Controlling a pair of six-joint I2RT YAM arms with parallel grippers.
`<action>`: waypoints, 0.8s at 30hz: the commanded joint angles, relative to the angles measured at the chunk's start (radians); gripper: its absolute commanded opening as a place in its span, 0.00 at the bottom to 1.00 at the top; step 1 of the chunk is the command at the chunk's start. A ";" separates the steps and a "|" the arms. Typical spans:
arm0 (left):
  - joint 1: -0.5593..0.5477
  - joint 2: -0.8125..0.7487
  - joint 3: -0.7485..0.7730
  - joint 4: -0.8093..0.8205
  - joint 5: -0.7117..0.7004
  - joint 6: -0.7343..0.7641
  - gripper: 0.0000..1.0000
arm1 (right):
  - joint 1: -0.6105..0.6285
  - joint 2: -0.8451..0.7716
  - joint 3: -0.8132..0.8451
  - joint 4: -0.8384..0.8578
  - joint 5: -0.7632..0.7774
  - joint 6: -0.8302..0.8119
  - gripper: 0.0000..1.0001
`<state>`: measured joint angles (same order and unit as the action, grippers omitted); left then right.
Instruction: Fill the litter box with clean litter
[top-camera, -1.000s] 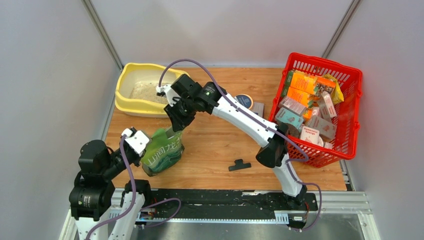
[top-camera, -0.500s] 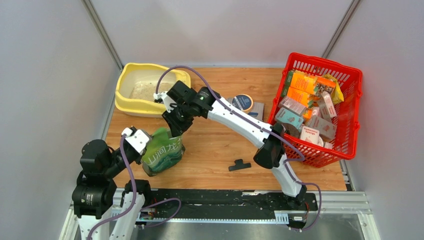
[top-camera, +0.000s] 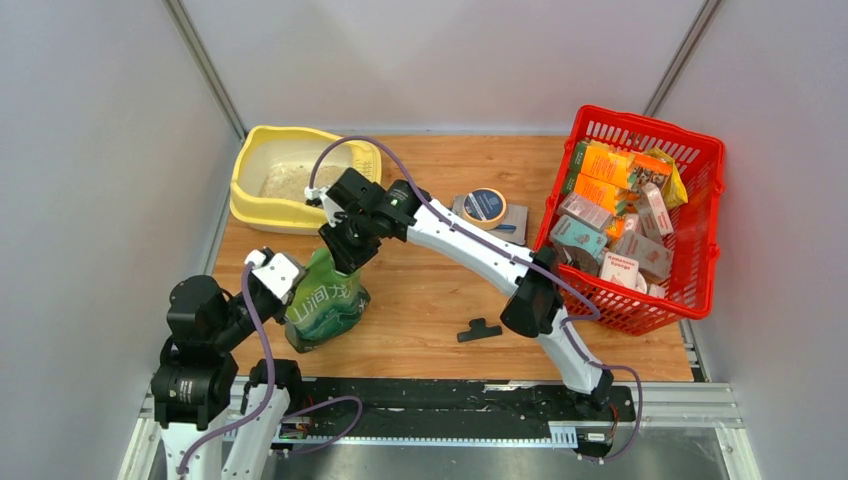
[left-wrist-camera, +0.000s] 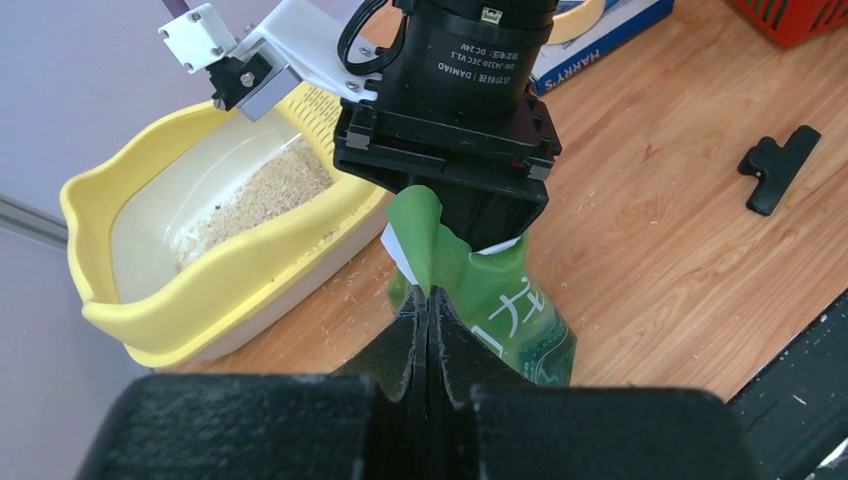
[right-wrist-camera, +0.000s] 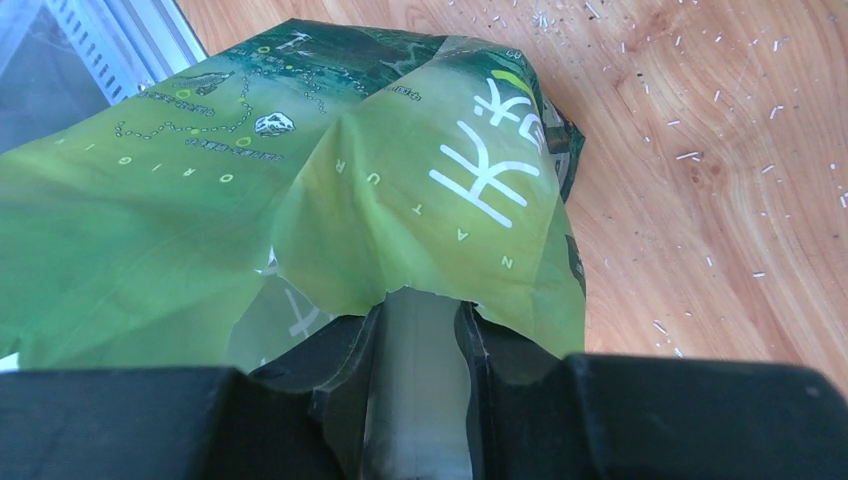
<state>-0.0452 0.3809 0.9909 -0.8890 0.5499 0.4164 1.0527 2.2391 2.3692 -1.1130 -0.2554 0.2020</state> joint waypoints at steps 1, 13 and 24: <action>0.002 -0.014 -0.003 0.096 0.044 -0.039 0.00 | 0.015 0.129 -0.070 -0.057 -0.019 0.036 0.00; 0.002 -0.019 0.034 0.091 -0.012 -0.031 0.00 | -0.014 0.051 -0.097 -0.024 -0.001 -0.006 0.00; 0.002 -0.054 0.023 0.087 0.022 -0.051 0.00 | 0.004 0.004 -0.405 0.188 -0.026 0.102 0.00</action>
<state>-0.0452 0.3492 0.9791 -0.8780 0.5407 0.3794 1.0458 2.1315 2.1036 -0.8906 -0.2829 0.2478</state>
